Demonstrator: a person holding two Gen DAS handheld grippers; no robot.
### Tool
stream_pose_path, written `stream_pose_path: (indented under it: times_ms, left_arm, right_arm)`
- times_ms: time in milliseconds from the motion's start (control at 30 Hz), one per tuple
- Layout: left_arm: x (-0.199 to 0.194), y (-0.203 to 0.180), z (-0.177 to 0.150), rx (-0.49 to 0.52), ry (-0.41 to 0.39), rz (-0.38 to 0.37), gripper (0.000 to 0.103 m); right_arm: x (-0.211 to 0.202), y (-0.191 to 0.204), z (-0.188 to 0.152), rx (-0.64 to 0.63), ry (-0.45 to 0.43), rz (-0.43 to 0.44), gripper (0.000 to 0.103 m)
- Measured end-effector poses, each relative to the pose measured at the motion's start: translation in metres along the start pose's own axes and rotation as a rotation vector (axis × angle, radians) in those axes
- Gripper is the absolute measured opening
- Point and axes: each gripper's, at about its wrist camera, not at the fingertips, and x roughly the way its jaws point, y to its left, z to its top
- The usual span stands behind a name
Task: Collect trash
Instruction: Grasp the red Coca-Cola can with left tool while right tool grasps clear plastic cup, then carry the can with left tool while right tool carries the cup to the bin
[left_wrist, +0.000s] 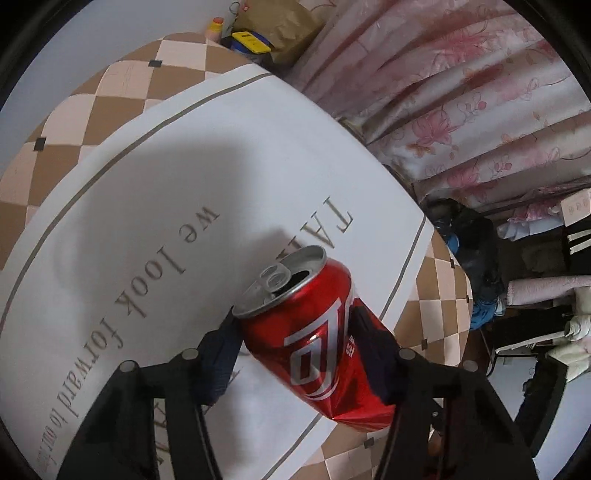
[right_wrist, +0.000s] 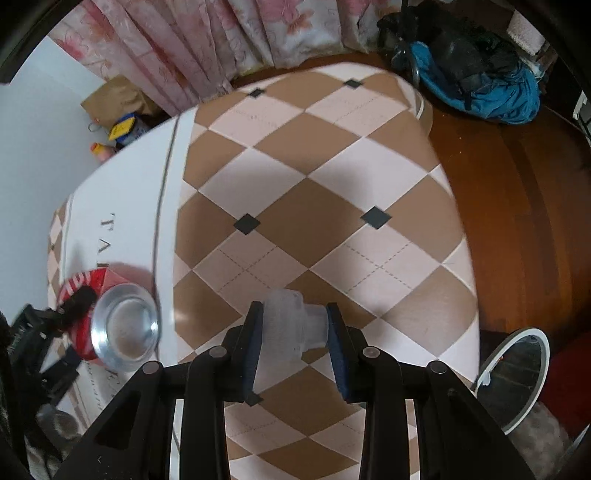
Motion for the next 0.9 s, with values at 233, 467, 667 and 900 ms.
stream_pose_path:
  times_ms: [233, 467, 667, 900]
  left_arm:
    - [-0.012, -0.016, -0.009, 0.129, -0.094, 0.070, 0.054]
    - [-0.054, -0.047, -0.037, 0.378, -0.259, 0.236, 0.054]
    - [-0.092, -0.058, -0.069, 0.514, -0.340, 0.315, 0.054]
    - [-0.145, -0.069, -0.118, 0.601, -0.383, 0.320, 0.054]
  right_arm:
    - [-0.006, 0.011, 0.001, -0.046, -0.048, -0.006, 0.033]
    - [-0.022, 0.012, -0.027, -0.077, -0.112, -0.009, 0.033]
    - [-0.049, 0.000, -0.071, -0.068, -0.166, 0.022, 0.033]
    - [-0.100, -0.017, -0.117, -0.069, -0.245, 0.047, 0.033]
